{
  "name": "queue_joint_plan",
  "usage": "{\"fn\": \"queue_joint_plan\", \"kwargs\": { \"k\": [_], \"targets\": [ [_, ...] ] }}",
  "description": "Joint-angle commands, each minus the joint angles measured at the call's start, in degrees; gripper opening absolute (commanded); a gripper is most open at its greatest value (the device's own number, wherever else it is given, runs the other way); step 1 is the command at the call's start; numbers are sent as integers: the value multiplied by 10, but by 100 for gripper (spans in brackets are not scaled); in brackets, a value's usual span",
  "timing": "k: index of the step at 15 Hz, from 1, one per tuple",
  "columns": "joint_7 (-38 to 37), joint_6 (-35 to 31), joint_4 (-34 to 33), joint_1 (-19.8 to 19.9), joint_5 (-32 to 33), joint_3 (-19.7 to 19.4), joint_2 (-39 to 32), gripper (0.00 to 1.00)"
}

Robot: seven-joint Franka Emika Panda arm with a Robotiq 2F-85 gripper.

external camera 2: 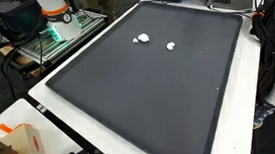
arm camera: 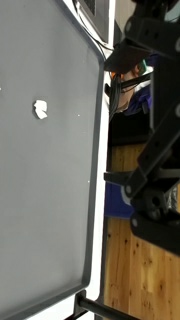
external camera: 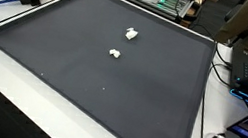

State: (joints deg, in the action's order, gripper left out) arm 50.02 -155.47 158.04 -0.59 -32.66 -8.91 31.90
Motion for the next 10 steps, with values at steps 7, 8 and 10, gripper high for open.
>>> {"fn": "queue_joint_plan", "kwargs": {
  "k": [7, 8, 10],
  "targets": [
    [-80, -20, -9, -36, 61, 50, 12, 100],
    [-93, -22, -9, -45, 75, 42, 12, 100],
    [-93, -23, -9, -50, 81, 25, 10, 100]
  ]
}}
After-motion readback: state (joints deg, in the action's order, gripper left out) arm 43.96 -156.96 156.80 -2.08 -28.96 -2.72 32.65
